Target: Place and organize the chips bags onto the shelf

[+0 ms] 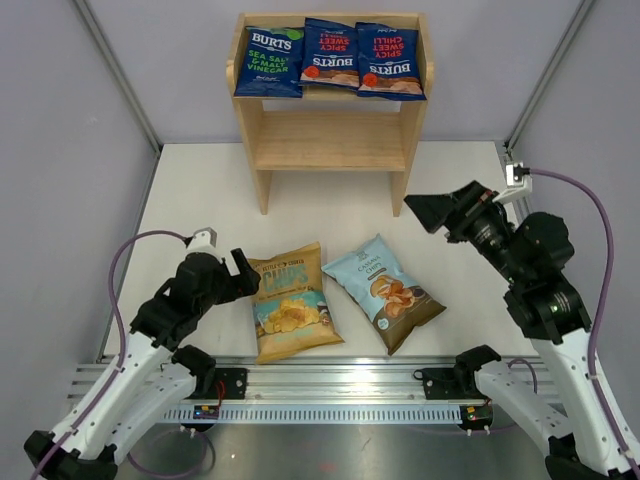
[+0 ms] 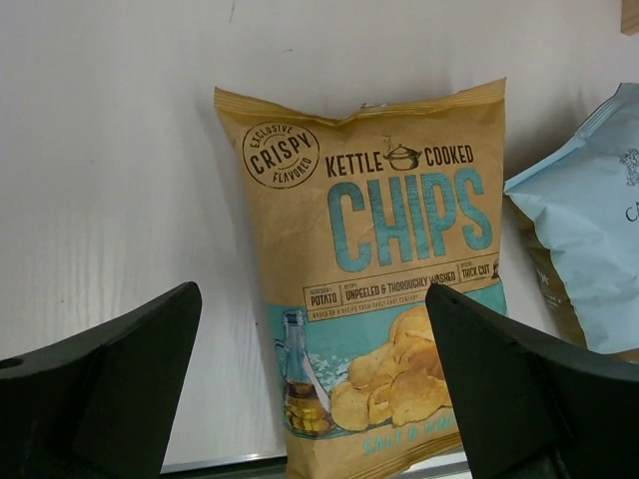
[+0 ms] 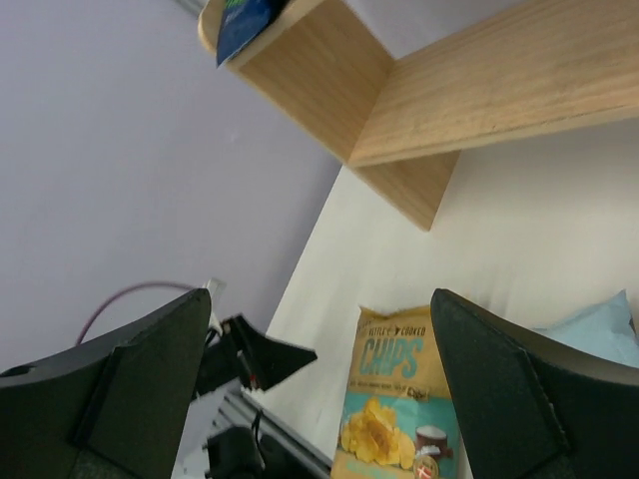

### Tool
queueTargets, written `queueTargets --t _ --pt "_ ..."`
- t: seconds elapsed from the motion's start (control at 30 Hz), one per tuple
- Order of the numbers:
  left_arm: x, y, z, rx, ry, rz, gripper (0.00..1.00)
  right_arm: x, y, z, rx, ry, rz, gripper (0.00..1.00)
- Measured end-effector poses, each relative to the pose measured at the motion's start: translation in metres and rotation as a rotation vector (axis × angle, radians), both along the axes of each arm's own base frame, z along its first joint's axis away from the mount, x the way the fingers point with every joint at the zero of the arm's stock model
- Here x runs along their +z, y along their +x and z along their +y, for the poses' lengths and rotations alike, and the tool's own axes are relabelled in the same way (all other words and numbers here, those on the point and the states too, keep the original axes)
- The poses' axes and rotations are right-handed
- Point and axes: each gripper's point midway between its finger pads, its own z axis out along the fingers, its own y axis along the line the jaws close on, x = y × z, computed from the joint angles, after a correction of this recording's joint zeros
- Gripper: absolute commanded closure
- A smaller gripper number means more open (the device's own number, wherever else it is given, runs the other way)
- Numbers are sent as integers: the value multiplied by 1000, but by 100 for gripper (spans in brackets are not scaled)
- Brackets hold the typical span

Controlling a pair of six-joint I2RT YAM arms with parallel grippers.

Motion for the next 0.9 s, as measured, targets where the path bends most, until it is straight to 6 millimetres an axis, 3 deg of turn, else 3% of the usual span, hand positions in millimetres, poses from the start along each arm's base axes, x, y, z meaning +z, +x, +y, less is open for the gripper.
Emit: queueTargets --t 0.23,0.47,0.67,0.9 --pt "-21 1 -5 -3 -148 53 1 -54 -52 30 307 -67 19 1" --pt "-46 -4 -14 -19 -246 117 1 -90 -97 50 583 -48 12 1" --pt "-69 -14 -21 -33 -288 181 1 -88 -125 51 686 -33 -71 0" --pt "-93 -19 -30 -47 -339 229 1 -88 -140 53 768 -26 -105 1"
